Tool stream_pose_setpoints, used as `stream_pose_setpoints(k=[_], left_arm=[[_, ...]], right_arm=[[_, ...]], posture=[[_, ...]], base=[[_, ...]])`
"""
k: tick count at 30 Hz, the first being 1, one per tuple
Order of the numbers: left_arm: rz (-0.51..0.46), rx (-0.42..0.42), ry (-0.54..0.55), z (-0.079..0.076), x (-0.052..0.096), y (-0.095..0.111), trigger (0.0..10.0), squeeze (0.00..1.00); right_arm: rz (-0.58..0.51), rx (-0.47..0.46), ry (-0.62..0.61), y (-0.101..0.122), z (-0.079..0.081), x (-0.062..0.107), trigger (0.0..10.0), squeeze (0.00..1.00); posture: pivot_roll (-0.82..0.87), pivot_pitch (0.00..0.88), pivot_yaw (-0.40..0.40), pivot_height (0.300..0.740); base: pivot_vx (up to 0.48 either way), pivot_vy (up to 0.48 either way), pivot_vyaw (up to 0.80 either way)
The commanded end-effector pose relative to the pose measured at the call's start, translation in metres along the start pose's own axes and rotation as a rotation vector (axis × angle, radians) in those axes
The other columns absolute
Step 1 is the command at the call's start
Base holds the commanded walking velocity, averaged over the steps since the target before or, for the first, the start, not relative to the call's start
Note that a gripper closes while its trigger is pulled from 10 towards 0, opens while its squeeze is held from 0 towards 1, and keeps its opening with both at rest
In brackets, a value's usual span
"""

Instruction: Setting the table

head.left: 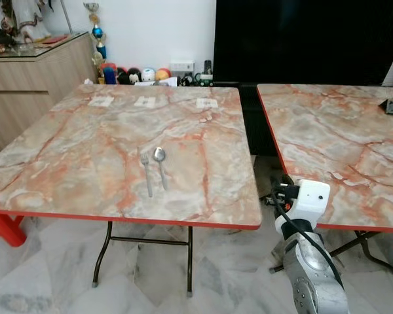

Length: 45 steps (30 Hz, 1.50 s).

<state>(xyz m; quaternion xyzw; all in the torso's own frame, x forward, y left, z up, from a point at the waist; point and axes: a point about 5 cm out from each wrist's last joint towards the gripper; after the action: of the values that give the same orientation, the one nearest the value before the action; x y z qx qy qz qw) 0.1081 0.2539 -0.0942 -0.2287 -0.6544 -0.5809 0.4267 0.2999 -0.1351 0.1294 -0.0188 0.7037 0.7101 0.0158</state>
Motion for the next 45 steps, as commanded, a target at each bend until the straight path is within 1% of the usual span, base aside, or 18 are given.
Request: stream_pose_setpoints(k=[1, 6, 8, 11, 12, 17, 21, 23, 26, 27, 29, 32, 33, 36, 40, 45], left_arm=[[0.015, -0.007, 0.002, -0.005, -0.001, -0.002, 10.0, 0.00], [0.014, -0.008, -0.004, -0.012, -0.002, -0.002, 10.0, 0.00], [0.012, -0.008, -0.003, -0.012, -0.002, -0.001, 10.0, 0.00], [0.010, -0.007, 0.001, -0.007, -0.001, -0.001, 10.0, 0.00], [0.009, -0.004, 0.010, 0.002, 0.000, -0.001, 10.0, 0.00], [0.009, 0.002, 0.034, 0.023, 0.005, -0.002, 10.0, 0.00], [0.008, 0.005, 0.040, 0.030, 0.006, -0.001, 10.0, 0.00], [0.008, 0.005, 0.040, 0.030, 0.007, -0.001, 10.0, 0.00], [0.009, 0.005, 0.040, 0.030, 0.007, -0.001, 10.0, 0.00], [0.011, 0.006, 0.036, 0.026, 0.006, -0.002, 10.0, 0.00], [0.012, 0.006, 0.034, 0.025, 0.005, -0.002, 10.0, 0.00], [0.016, 0.003, 0.023, 0.015, 0.003, -0.003, 10.0, 0.00], [0.019, 0.002, 0.017, 0.009, 0.003, -0.005, 10.0, 0.00], [0.024, 0.000, 0.010, 0.002, 0.002, -0.008, 10.0, 0.00], [0.026, 0.000, 0.008, -0.001, 0.002, -0.009, 10.0, 0.00], [0.032, -0.003, -0.009, -0.002, 0.002, -0.009, 10.0, 0.00]], right_arm=[[-0.009, -0.006, -0.005, 0.003, -0.001, -0.001, 10.0, 0.00], [-0.009, -0.008, -0.002, 0.004, 0.000, -0.001, 10.0, 0.00], [-0.009, -0.008, 0.000, 0.004, 0.000, -0.002, 10.0, 0.00], [-0.009, -0.009, 0.002, 0.004, 0.001, -0.002, 10.0, 0.00], [-0.009, -0.009, 0.002, 0.003, 0.001, -0.002, 10.0, 0.00], [-0.008, -0.008, 0.004, 0.003, 0.001, -0.002, 10.0, 0.00], [-0.008, -0.009, 0.006, 0.003, 0.001, -0.002, 10.0, 0.00], [-0.008, -0.009, 0.007, 0.003, 0.001, -0.002, 10.0, 0.00], [-0.007, -0.009, 0.008, 0.003, 0.002, -0.003, 10.0, 0.00], [-0.007, -0.009, 0.009, 0.003, 0.002, -0.002, 10.0, 0.00], [-0.007, -0.009, 0.009, 0.003, 0.002, -0.002, 10.0, 0.00], [-0.006, -0.009, 0.010, 0.003, 0.002, -0.002, 10.0, 0.00], [-0.006, -0.010, 0.011, 0.003, 0.002, -0.003, 10.0, 0.00], [-0.006, -0.010, 0.012, 0.003, 0.003, -0.003, 10.0, 0.00], [-0.005, -0.010, 0.014, 0.003, 0.003, -0.003, 10.0, 0.00], [-0.005, -0.011, 0.016, 0.003, 0.004, -0.003, 10.0, 0.00]], posture=[[0.00, 0.000, 0.002, 0.740], [0.01, 0.000, 0.002, 0.740], [0.01, 0.000, 0.002, 0.740], [0.01, 0.000, 0.002, 0.740], [0.01, 0.000, 0.002, 0.740], [0.01, 0.000, 0.001, 0.740], [0.01, 0.000, 0.001, 0.740], [0.01, 0.000, 0.001, 0.740], [0.01, 0.000, 0.001, 0.740], [0.01, 0.000, 0.000, 0.740], [0.01, 0.000, 0.001, 0.740], [0.01, 0.000, 0.000, 0.740], [0.01, 0.000, 0.000, 0.740], [0.01, 0.000, 0.000, 0.740], [0.01, 0.000, 0.000, 0.740], [0.01, 0.000, 0.002, 0.740]], base=[[0.000, 0.300, 0.00], [0.000, 0.297, 0.00], [0.000, 0.296, 0.00], [0.000, 0.303, 0.00], [0.000, 0.300, 0.00], [0.000, 0.300, 0.00], [0.000, 0.300, 0.00], [0.000, 0.302, 0.00], [0.000, 0.300, 0.00], [0.000, 0.300, 0.00], [0.000, 0.302, 0.00], [0.000, 0.299, 0.00], [0.000, 0.300, 0.00], [0.000, 0.303, 0.00], [0.000, 0.300, 0.00], [0.000, 0.000, 0.00]])
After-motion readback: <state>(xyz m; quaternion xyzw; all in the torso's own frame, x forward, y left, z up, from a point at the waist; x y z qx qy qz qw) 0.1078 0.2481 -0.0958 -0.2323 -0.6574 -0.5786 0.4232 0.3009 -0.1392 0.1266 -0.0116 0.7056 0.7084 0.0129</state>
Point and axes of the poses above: a point about 5 cm out from each wrist's last joint towards the gripper, its own x axis pointing back from the gripper into the wrist, its own y axis along the axis of the wrist's last joint, z = x × y, and after that the axes turned 10 degrees about x, right-handed
